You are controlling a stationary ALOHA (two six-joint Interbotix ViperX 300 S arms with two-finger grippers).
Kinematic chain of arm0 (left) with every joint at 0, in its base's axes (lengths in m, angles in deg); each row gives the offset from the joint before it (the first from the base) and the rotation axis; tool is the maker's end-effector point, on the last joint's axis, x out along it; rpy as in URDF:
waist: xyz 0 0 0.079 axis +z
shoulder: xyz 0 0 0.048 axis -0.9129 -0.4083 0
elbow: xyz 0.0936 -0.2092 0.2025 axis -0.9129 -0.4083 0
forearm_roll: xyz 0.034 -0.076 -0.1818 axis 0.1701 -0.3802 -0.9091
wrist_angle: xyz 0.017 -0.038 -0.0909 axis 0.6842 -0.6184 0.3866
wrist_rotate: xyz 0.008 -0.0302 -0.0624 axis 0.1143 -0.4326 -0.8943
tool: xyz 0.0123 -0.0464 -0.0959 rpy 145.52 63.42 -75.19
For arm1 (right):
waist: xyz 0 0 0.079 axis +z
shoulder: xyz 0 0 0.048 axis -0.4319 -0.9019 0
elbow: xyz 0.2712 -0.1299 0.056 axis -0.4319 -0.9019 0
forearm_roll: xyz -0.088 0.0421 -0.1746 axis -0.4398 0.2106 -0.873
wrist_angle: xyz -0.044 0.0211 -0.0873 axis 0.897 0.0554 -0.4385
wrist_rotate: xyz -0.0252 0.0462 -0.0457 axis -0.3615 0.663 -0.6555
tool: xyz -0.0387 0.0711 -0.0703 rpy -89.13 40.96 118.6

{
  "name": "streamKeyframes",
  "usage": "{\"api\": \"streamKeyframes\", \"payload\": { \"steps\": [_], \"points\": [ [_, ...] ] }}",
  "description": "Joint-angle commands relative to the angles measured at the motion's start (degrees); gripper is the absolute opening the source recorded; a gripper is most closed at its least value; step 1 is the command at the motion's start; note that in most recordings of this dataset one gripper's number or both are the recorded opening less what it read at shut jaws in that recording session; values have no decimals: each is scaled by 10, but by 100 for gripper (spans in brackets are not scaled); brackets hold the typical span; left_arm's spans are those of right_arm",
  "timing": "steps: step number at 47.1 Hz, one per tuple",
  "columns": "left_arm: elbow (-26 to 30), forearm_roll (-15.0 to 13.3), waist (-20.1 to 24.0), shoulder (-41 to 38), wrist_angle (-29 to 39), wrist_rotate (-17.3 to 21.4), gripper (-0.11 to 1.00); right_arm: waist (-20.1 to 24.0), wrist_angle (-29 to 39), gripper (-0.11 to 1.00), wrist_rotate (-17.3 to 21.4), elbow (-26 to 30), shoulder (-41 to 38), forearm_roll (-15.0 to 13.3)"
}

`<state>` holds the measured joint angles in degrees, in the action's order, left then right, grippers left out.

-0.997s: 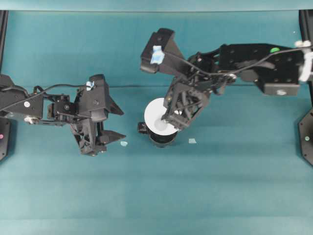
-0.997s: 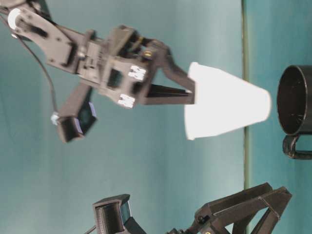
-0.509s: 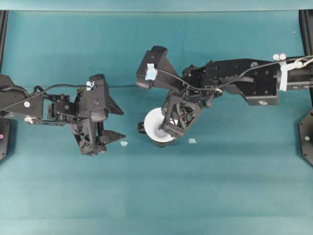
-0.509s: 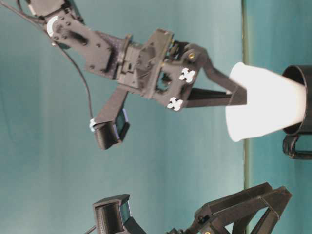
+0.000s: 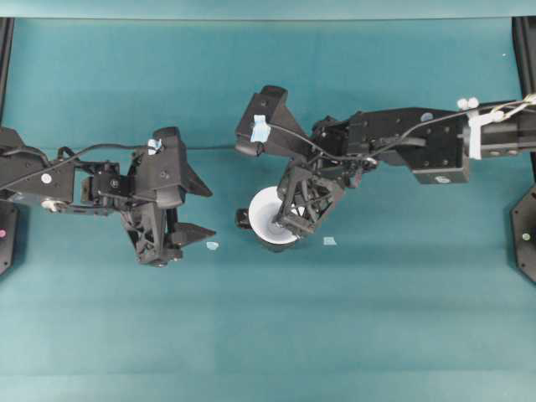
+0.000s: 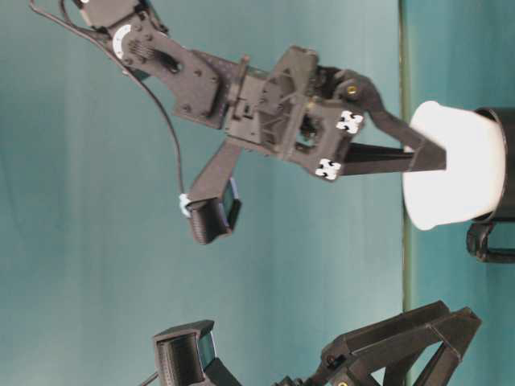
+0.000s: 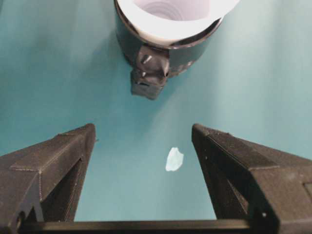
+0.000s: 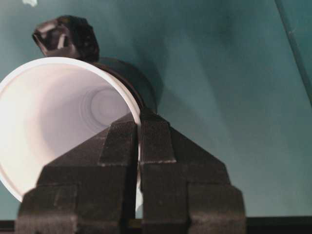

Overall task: Put a paper cup into the cup holder on your left arm.
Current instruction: 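Lower the white cup into the black mug with the right gripper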

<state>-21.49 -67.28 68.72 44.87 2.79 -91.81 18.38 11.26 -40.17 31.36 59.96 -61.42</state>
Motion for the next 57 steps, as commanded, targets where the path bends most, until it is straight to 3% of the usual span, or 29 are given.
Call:
{"api": "streamKeyframes", "payload": {
  "steps": [1, 24, 38, 47, 57],
  "points": [
    [10, 1, -1, 3, -5, -1, 87, 0, -4, -7, 5, 4, 4, 0],
    [11, 1, -1, 2, -5, -1, 87, 0, -4, -6, 5, 4, 4, 2],
    [11, 1, -1, 2, -5, -1, 86, 0, -8, 2, 6, 4, 4, 7],
    [11, 0, -1, 2, -5, -1, 86, 0, 4, 21, 6, 3, 4, 8],
    [11, 1, -1, 2, -5, -1, 86, 0, 6, 69, 7, 0, 6, 8]
  ]
}}
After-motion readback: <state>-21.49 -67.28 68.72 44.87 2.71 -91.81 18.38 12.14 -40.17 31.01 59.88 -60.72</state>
